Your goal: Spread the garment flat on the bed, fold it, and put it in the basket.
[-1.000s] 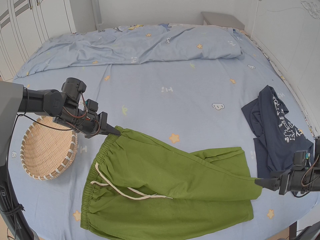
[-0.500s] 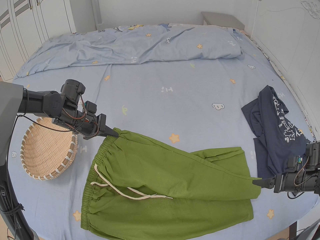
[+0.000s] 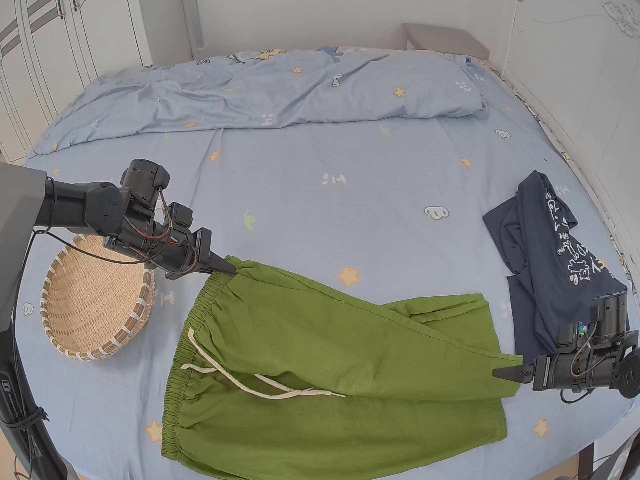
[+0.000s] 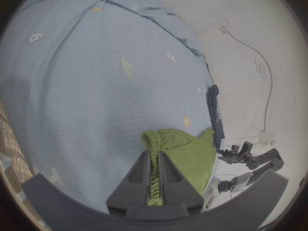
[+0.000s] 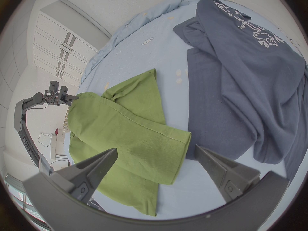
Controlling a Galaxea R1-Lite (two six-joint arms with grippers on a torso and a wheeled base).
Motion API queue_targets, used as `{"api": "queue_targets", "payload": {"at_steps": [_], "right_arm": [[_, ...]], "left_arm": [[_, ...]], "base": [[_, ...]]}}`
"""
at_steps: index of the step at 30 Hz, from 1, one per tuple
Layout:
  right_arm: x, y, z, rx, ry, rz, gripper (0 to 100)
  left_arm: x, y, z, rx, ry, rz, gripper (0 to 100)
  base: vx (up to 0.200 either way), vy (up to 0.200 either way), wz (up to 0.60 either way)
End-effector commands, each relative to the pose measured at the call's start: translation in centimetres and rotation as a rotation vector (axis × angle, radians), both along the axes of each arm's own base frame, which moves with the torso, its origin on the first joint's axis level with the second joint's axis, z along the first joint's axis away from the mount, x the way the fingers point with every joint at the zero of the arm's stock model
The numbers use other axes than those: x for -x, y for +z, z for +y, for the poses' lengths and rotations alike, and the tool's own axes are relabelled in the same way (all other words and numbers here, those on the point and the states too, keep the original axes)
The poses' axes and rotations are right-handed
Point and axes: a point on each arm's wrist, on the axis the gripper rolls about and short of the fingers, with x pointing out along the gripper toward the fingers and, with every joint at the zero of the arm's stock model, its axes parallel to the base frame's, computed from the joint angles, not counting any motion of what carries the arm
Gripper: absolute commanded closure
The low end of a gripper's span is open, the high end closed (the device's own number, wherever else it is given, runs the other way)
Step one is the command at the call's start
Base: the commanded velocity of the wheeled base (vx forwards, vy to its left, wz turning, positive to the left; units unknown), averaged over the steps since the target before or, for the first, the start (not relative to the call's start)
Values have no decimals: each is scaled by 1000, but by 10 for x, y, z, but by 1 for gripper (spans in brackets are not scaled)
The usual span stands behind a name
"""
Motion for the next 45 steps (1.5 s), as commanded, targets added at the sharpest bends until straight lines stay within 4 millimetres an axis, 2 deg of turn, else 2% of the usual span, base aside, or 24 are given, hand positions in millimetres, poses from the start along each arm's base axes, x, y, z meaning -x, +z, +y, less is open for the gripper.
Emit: {"api": "queue_targets", "payload": {"at_steps": [1,13,14,30,36,37,38,39,45], "right_arm": [[-2,-10,0,-1,0,45,0],[-9,-18,1,-22,-21,-39,0],[-9,-17,1,-25,-25,-45,100],[-8,-13,-1,-29,-38,-74,100],[-12,13,-2,-28,-52,-215,100],[-18,24,-1,-35,-56,-266,100],[-18,24,-1,-35,-56,-266,100],[-31,41,1,-45,-72,-322,100],[-57,84,18,-31,-42,-348,100]], "left_arm": [[1,1,-1,0,-3,-1,100],[1,1,0,0,-1,-1,100],[1,1,0,0,-1,-1,100],[1,1,1,0,0,-3,100],[6,13,2,4,4,-33,100],[7,17,3,7,5,-42,100],[7,17,3,7,5,-42,100],[7,21,8,9,18,-54,100],[7,29,24,16,63,-94,100]], "base": [[0,0,0],[0,0,0],[0,0,0],[0,0,0],[0,0,0],[0,0,0],[0,0,0],[0,0,0],[0,0,0]]}}
